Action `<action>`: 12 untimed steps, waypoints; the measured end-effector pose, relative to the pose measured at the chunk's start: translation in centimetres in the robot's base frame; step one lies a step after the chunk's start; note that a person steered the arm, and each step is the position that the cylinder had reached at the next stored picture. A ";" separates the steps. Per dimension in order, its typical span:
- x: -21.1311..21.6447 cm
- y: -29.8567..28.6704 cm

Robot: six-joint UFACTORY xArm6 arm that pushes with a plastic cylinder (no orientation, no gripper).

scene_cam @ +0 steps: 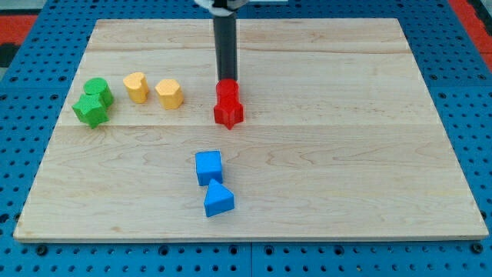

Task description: Push the red star towards the bottom center of the board

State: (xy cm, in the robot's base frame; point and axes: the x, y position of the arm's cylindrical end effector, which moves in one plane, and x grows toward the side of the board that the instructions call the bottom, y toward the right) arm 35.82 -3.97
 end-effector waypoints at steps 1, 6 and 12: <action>3.0 -1.3; 9.5 4.5; 16.9 3.3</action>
State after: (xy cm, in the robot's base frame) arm 52.68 -0.65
